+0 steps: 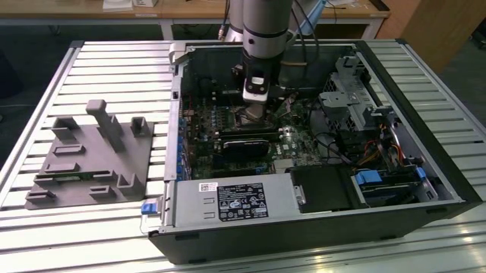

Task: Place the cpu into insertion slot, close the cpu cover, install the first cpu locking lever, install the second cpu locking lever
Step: 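Place the cpu into insertion slot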

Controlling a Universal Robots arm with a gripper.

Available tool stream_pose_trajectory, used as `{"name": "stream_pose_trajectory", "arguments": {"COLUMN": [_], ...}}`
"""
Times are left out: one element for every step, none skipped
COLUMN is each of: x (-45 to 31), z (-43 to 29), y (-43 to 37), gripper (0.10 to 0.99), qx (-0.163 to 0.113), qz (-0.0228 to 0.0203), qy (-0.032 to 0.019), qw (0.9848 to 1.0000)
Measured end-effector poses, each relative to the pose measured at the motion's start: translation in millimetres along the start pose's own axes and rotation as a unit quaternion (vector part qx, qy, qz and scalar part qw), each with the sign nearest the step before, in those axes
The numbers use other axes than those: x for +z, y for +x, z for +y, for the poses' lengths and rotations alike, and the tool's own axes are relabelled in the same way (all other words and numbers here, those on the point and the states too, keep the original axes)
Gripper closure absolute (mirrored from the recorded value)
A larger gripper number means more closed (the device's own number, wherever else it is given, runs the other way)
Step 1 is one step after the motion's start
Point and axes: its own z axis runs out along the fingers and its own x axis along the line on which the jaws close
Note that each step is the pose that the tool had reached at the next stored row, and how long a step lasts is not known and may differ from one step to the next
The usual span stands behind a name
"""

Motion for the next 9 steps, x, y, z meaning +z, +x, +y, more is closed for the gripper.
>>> {"name": "stream_pose_trajectory", "arguments": {"x": [0.2,0.4,0.5,0.7,0.9,1.1,1.3,1.6,1.7], "z": [0.0,0.0,0.0,0.0,-0.1,-0.1,-0.1,-0.1,-0.1], "y": [0.0,0.0,0.0,0.0,0.0,0.0,0.0,0.0,0.0], "gripper": [0.545,0.545,0.545,0.545,0.545,0.545,0.545,0.545,0.545], "qx": [0.008,0.016,0.025,0.033,0.041,0.05,0.059,0.068,0.077], "qz": [-0.0006,-0.0012,-0.0018,-0.0024,-0.003,-0.0036,-0.0043,-0.005,-0.0057], "qy": [-0.0001,-0.0003,-0.0004,-0.0006,-0.0007,-0.0009,-0.001,-0.0012,-0.0013], "qw": [1.0,0.9999,0.9997,0.9994,0.9991,0.9987,0.9983,0.9977,0.997]}}
